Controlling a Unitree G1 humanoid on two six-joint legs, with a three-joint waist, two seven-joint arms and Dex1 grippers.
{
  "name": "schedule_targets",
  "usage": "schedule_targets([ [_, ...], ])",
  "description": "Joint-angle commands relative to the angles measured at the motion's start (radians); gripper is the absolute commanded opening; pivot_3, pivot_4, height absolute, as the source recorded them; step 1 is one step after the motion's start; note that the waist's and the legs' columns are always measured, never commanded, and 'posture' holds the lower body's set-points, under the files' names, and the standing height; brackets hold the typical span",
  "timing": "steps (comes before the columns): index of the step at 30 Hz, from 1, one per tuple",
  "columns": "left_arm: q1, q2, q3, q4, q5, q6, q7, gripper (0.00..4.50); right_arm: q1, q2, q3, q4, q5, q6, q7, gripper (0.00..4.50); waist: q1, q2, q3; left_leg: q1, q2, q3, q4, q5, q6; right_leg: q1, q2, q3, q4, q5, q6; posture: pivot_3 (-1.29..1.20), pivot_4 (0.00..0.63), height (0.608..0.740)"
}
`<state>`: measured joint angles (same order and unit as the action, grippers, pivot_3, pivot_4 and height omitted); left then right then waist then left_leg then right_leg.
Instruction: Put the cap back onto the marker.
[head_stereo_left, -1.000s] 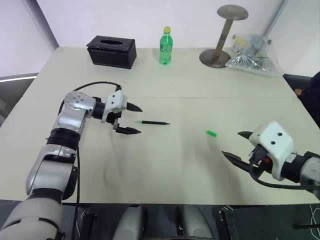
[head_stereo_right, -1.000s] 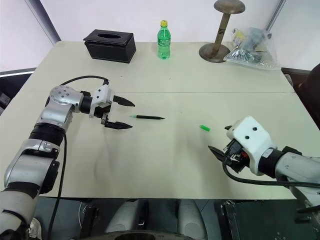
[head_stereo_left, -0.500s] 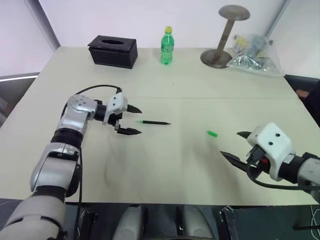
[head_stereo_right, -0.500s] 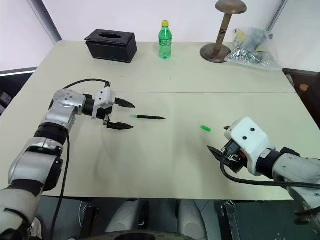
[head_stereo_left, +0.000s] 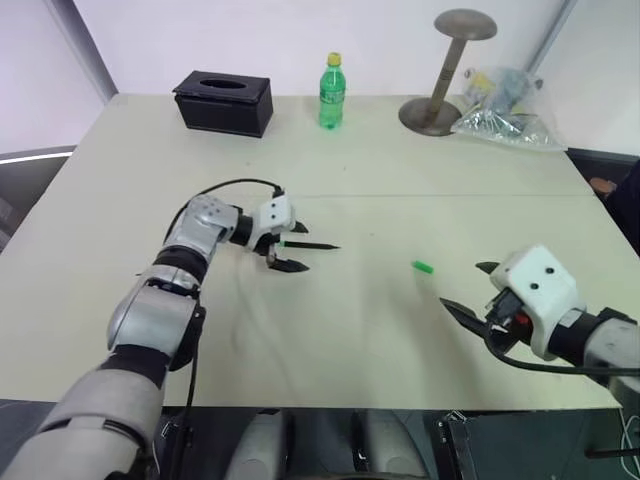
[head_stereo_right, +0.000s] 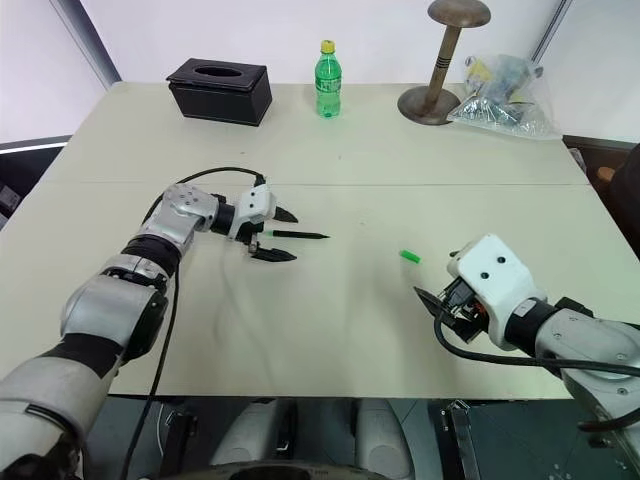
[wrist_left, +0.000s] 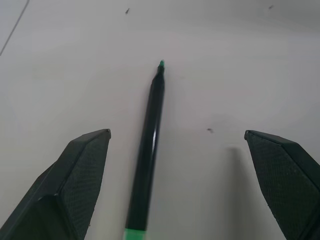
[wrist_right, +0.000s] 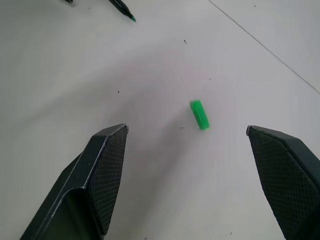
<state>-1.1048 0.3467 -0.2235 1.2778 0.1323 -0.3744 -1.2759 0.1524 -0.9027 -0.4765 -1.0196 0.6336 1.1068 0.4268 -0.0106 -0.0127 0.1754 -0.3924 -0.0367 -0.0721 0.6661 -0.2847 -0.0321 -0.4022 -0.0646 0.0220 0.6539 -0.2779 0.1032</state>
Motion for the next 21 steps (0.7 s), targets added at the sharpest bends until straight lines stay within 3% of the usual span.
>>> schedule_targets([
  [1, -0.032, 0.002, -0.005, 0.017, 0.038, -0.004, 0.041, 4.50, 0.013, -0.005, -0.010, -0.028, 0.021, -0.036, -0.039, 3.87, 0.000, 0.000, 0.000, 0.000, 0.000, 0.000, 0.000, 0.000, 0.000, 0.000, 0.000, 0.000, 0.000, 0.000, 0.000, 0.00, 0.150, 0.740],
  [13, -0.023, 0.008, -0.003, 0.043, 0.078, 0.072, 0.069, 4.50, 0.071, -0.047, -0.036, -0.028, 0.082, -0.079, -0.109, 3.87, -0.001, -0.001, -0.001, 0.003, 0.000, 0.000, 0.000, 0.000, 0.000, 0.004, 0.000, 0.000, 0.000, 0.000, 0.000, 0.00, 0.150, 0.740],
  [16, -0.018, 0.011, -0.011, 0.043, 0.084, 0.083, 0.037, 3.70, 0.072, -0.053, -0.039, -0.028, 0.090, -0.079, -0.115, 3.93, -0.001, -0.001, -0.001, 0.003, 0.000, 0.000, 0.000, 0.000, 0.000, 0.004, 0.001, 0.000, 0.000, 0.000, 0.000, 0.00, 0.150, 0.740],
  [21, -0.012, 0.018, -0.015, 0.042, 0.091, 0.090, 0.006, 1.32, 0.071, -0.061, -0.044, -0.028, 0.096, -0.074, -0.118, 3.93, -0.001, -0.001, -0.001, 0.004, 0.000, 0.000, 0.000, 0.000, 0.000, 0.004, 0.001, 0.000, 0.001, 0.000, 0.000, 0.00, 0.150, 0.740],
])
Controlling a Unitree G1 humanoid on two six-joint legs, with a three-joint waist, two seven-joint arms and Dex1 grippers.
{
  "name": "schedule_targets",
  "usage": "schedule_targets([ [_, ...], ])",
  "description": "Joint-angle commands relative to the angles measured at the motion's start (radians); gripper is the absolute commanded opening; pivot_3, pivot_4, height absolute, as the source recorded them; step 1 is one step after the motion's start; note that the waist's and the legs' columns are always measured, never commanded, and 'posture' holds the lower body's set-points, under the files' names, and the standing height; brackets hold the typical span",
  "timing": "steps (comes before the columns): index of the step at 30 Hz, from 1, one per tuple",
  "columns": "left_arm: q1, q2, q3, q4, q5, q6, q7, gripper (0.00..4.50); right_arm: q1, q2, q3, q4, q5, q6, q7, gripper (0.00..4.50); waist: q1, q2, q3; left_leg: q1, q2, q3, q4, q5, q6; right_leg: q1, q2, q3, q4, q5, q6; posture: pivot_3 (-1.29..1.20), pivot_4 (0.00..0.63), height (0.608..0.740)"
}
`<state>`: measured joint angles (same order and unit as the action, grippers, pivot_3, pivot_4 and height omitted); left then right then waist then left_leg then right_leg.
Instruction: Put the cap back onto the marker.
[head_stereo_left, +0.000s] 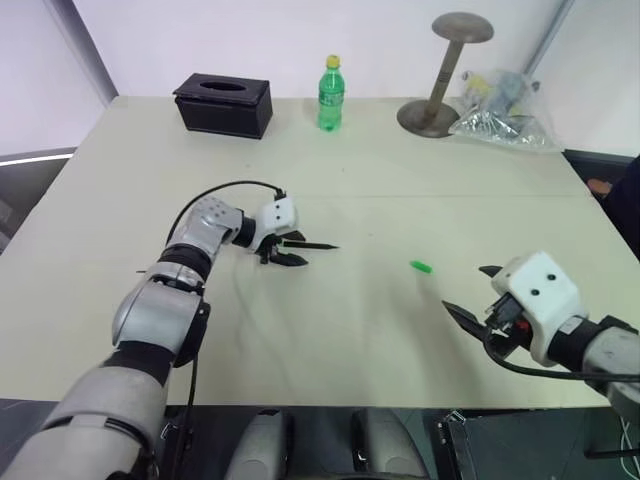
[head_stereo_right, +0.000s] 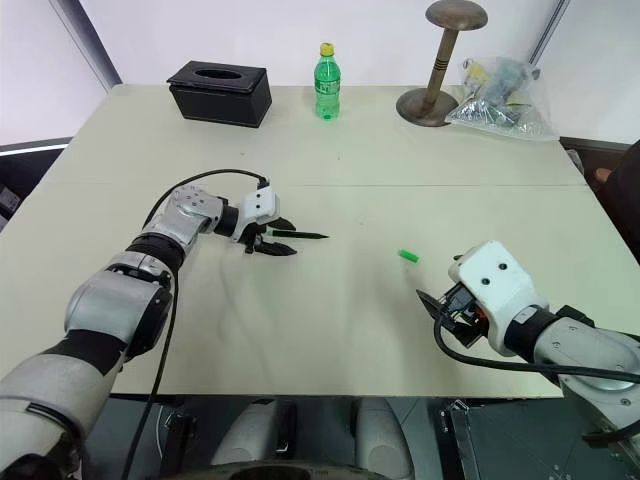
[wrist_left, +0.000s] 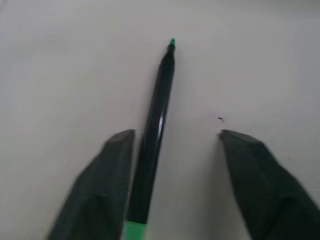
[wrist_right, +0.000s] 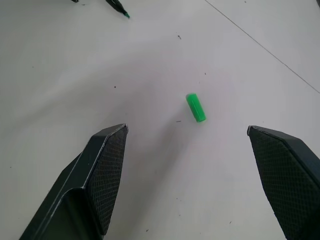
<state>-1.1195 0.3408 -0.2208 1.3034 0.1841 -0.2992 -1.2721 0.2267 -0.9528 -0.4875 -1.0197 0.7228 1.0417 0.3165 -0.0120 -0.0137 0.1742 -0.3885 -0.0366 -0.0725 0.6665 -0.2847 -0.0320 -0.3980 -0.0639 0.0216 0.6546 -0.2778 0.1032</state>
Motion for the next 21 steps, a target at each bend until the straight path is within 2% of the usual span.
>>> schedule_targets([
  [1, 0.003, 0.024, -0.017, 0.016, 0.040, 0.015, 0.000, 0.79, -0.002, -0.012, -0.037, -0.028, 0.008, -0.009, -0.006, 3.93, 0.000, 0.000, 0.000, 0.000, 0.000, 0.000, 0.000, 0.000, 0.000, 0.000, 0.000, 0.000, 0.000, 0.000, 0.000, 0.00, 0.150, 0.740],
  [2, 0.004, 0.026, -0.016, 0.016, 0.041, 0.015, -0.004, 0.30, -0.002, -0.013, -0.038, -0.028, 0.008, -0.008, -0.005, 3.93, 0.000, 0.000, 0.000, 0.000, 0.000, 0.000, 0.000, 0.000, 0.000, 0.000, 0.000, 0.000, 0.000, 0.000, 0.000, 0.00, 0.150, 0.740],
  [3, 0.004, 0.027, -0.017, 0.016, 0.042, 0.015, -0.009, 0.14, -0.002, -0.014, -0.039, -0.028, 0.008, -0.006, -0.005, 3.93, 0.000, 0.000, 0.000, 0.000, 0.000, 0.000, 0.000, 0.000, 0.000, 0.000, 0.000, 0.000, 0.000, 0.000, 0.000, 0.00, 0.150, 0.740],
  [11, 0.003, 0.028, -0.018, 0.010, 0.042, -0.013, -0.018, 0.14, -0.002, -0.020, -0.049, -0.028, 0.009, 0.003, 0.005, 3.93, -0.001, 0.000, 0.000, 0.000, 0.000, 0.000, 0.000, 0.000, 0.000, 0.000, 0.000, 0.000, 0.000, 0.000, 0.000, 0.00, 0.150, 0.740],
  [17, -0.008, 0.023, 0.004, -0.016, 0.021, -0.138, -0.007, 0.14, -0.022, -0.031, -0.044, -0.017, -0.007, 0.005, 0.034, 3.93, 0.000, 0.000, 0.000, 0.000, 0.000, 0.000, 0.000, 0.000, 0.000, 0.000, 0.000, 0.000, 0.000, 0.000, 0.000, 0.00, 0.150, 0.740],
  [21, -0.021, 0.027, 0.045, -0.055, -0.033, -0.229, -0.077, 0.14, -0.065, -0.046, -0.004, 0.037, -0.026, -0.031, 0.079, 3.93, 0.002, -0.001, 0.000, -0.001, 0.001, 0.000, 0.000, 0.000, 0.000, -0.001, 0.000, 0.000, 0.000, 0.000, 0.000, 0.00, 0.150, 0.740],
])
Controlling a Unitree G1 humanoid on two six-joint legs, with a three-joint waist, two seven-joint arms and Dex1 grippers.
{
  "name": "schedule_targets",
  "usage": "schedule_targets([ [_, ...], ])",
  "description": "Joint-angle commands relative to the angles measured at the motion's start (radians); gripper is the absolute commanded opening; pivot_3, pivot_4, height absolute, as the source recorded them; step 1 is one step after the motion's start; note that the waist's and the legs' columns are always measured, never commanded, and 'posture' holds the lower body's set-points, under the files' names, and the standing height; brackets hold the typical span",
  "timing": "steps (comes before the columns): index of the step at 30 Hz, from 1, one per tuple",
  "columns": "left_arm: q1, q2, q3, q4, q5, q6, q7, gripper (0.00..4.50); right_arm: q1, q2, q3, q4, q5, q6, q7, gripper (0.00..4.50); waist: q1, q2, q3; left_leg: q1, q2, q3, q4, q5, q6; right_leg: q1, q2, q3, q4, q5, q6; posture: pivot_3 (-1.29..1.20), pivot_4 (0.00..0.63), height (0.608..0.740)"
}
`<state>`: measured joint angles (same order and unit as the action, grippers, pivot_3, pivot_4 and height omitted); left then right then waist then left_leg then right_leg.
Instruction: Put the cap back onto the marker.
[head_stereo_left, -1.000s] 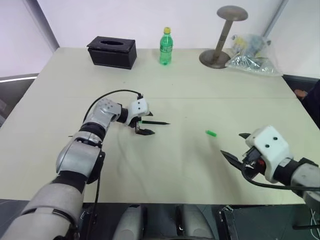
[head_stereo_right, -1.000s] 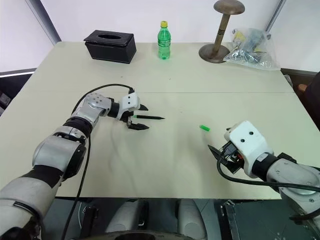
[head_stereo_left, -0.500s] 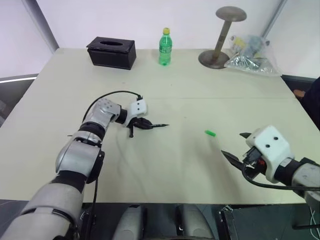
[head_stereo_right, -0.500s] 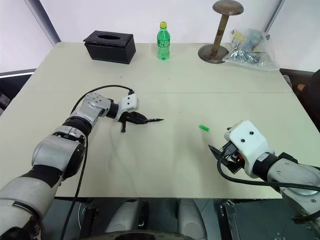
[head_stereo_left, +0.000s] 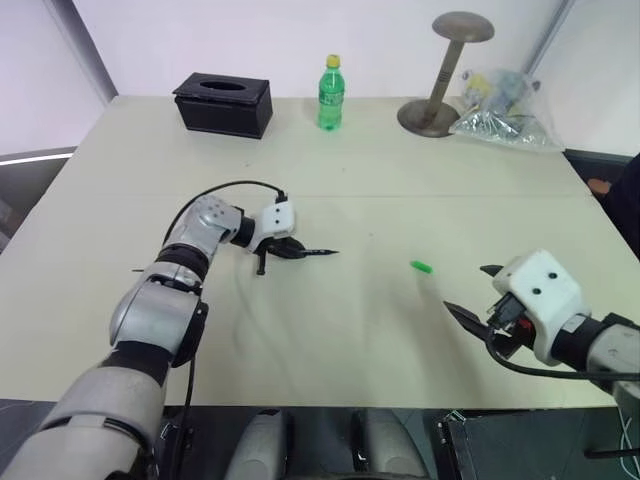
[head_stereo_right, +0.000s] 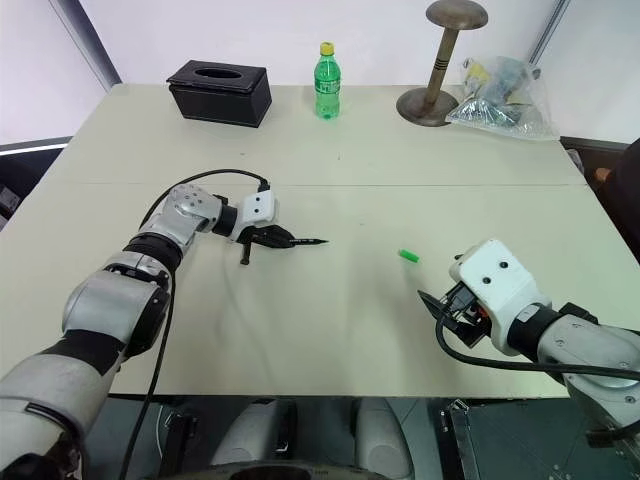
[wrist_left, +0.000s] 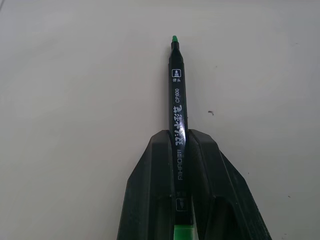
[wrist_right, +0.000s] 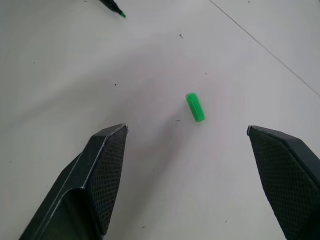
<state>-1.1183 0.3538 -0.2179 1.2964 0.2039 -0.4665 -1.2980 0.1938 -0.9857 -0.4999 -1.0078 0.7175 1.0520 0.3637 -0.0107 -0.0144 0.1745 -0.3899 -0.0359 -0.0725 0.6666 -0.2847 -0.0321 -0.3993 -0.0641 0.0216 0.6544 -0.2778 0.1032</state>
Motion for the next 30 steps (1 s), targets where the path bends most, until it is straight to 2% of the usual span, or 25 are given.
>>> schedule_targets([
  [1, -0.025, 0.014, 0.056, -0.058, -0.071, -0.070, -0.071, 0.14, -0.046, -0.015, 0.023, 0.041, -0.025, -0.056, 0.048, 3.93, 0.000, 0.000, 0.000, 0.000, 0.000, 0.000, 0.000, 0.000, 0.000, 0.000, 0.000, 0.000, 0.000, 0.000, 0.000, 0.00, 0.150, 0.740],
  [6, -0.031, 0.030, 0.104, -0.159, -0.159, -0.059, -0.181, 0.14, -0.195, 0.026, 0.133, 0.194, -0.019, -0.130, 0.109, 3.93, -0.002, -0.001, 0.001, 0.000, 0.000, 0.000, 0.000, 0.000, 0.000, -0.001, 0.000, 0.000, 0.000, 0.000, 0.000, 0.00, 0.150, 0.740],
  [12, 0.012, 0.056, 0.115, -0.360, -0.246, 0.062, -0.256, 0.14, -0.315, 0.078, 0.257, 0.431, -0.064, -0.249, 0.225, 3.93, -0.002, -0.001, 0.001, -0.001, 0.000, 0.000, 0.000, 0.000, 0.000, -0.001, 0.000, 0.000, -0.001, 0.000, 0.000, 0.00, 0.150, 0.740],
  [16, 0.071, 0.071, 0.108, -0.528, -0.286, 0.157, -0.245, 0.14, -0.355, 0.085, 0.363, 0.615, -0.159, -0.366, 0.328, 3.93, -0.003, -0.001, 0.001, -0.001, 0.000, 0.000, 0.000, 0.000, 0.000, -0.001, 0.000, 0.000, -0.001, 0.000, 0.000, 0.00, 0.150, 0.740],
  [21, 0.139, 0.088, 0.100, -0.677, -0.309, 0.239, -0.215, 0.14, -0.404, 0.116, 0.428, 0.799, -0.237, -0.471, 0.412, 3.93, -0.005, -0.001, 0.001, -0.001, 0.000, 0.001, 0.000, 0.000, 0.000, -0.002, 0.000, 0.001, 0.000, 0.000, 0.000, 0.00, 0.150, 0.740],
  [30, 0.203, 0.133, 0.092, -0.782, -0.312, 0.288, -0.171, 0.14, -0.481, 0.175, 0.484, 1.011, -0.333, -0.572, 0.489, 3.93, -0.004, 0.000, 0.001, -0.001, 0.000, 0.001, 0.000, 0.000, 0.000, -0.003, 0.000, 0.001, 0.000, 0.000, 0.000, 0.00, 0.150, 0.740],
])
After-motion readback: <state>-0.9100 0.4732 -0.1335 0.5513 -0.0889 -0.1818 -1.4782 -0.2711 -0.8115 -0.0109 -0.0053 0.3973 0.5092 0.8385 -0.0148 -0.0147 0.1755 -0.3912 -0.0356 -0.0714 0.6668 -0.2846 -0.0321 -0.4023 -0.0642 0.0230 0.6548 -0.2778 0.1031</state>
